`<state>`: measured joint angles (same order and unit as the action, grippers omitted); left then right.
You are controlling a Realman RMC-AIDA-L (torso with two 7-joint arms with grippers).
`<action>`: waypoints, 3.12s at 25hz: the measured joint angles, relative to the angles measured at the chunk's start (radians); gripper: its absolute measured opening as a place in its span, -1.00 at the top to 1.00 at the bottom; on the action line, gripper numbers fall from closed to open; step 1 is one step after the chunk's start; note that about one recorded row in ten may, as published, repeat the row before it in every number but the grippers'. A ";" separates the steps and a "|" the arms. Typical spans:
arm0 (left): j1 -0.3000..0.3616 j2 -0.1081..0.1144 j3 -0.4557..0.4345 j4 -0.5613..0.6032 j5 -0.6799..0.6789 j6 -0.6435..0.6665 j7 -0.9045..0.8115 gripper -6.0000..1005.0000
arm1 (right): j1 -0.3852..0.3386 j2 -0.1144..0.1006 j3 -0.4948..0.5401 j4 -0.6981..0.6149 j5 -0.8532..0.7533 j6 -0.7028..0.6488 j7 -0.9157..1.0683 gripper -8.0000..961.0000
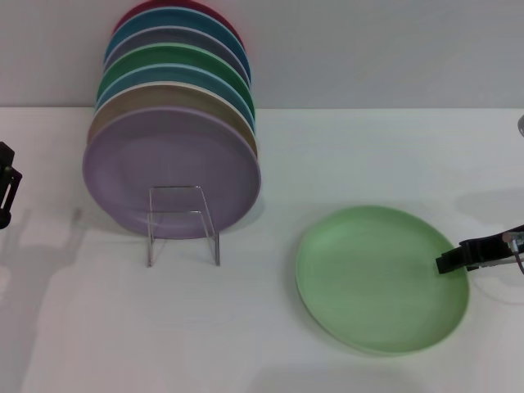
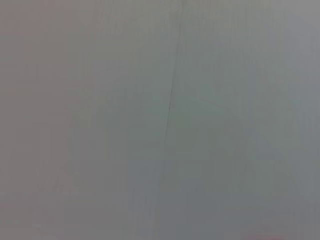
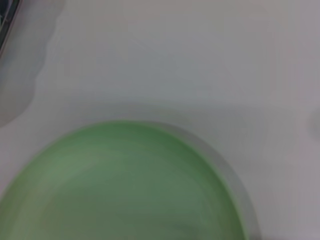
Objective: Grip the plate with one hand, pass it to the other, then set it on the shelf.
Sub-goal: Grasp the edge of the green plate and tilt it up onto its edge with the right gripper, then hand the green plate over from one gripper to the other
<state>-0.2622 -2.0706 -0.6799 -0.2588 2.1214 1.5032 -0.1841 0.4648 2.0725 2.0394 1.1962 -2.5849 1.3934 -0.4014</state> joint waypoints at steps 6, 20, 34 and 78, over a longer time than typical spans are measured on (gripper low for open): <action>0.000 -0.001 -0.011 0.001 0.000 -0.002 0.000 -0.53 | 0.001 0.000 0.001 -0.011 -0.001 0.001 0.001 0.22; 0.003 0.000 -0.012 0.001 0.000 0.000 -0.001 -0.53 | -0.002 0.000 0.001 -0.012 -0.001 0.001 0.000 0.57; 0.003 0.000 -0.014 0.001 0.000 -0.004 -0.002 -0.53 | 0.005 0.000 0.001 -0.013 -0.001 0.005 -0.001 0.75; -0.005 -0.002 -0.014 0.000 0.000 0.000 -0.024 -0.53 | -0.169 0.008 -0.225 0.217 0.057 -0.663 -0.139 0.95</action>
<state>-0.2669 -2.0723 -0.6942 -0.2592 2.1217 1.5032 -0.2081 0.2962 2.0809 1.8144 1.4132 -2.5277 0.7305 -0.5405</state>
